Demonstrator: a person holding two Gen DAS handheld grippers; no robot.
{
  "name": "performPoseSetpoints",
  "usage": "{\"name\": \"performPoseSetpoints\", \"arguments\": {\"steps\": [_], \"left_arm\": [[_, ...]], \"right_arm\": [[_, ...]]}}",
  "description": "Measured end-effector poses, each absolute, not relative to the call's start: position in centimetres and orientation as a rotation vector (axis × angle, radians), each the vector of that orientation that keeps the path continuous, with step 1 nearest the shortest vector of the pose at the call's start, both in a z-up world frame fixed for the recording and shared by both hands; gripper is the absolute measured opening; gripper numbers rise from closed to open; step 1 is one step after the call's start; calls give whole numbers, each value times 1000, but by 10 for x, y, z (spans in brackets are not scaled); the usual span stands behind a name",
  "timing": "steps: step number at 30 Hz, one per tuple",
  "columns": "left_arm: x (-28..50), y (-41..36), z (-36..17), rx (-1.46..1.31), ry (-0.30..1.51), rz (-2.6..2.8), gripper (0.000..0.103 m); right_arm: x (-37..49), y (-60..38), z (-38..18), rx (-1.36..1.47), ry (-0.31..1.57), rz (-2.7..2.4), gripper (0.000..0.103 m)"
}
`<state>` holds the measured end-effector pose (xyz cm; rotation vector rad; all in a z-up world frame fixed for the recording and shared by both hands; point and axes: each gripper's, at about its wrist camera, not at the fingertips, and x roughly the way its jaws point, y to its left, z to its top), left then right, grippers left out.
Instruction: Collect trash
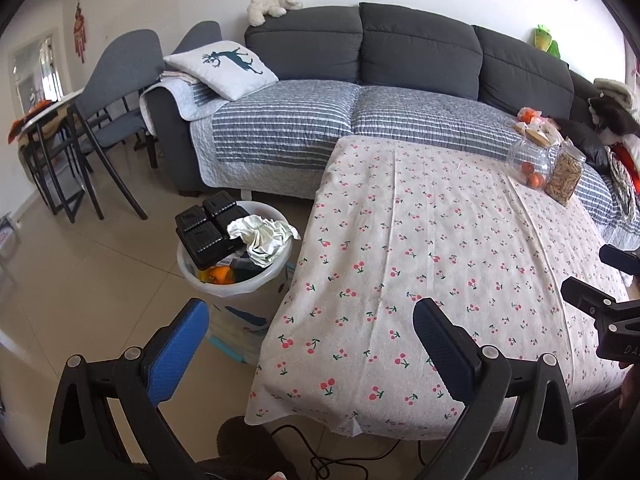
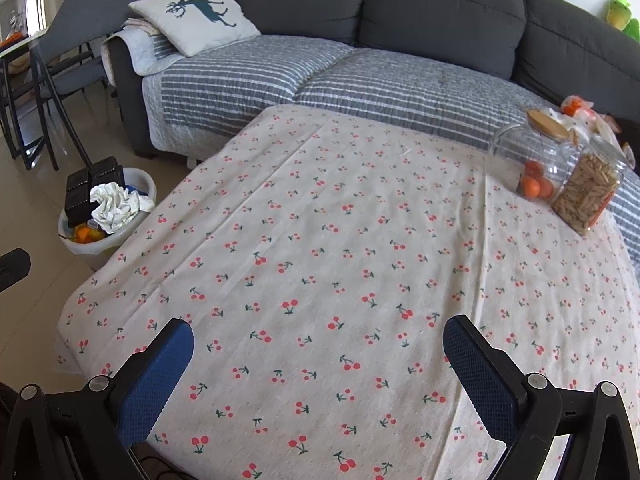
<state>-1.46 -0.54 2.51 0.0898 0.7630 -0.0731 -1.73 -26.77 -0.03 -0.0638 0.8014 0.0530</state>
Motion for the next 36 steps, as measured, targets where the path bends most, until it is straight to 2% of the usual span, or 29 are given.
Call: {"name": "performPoseSetpoints", "arguments": {"steps": [36], "left_arm": [[-12, -3, 23, 78, 775, -53, 103]], "right_arm": [[-15, -266, -2, -93, 800, 41, 102]]}}
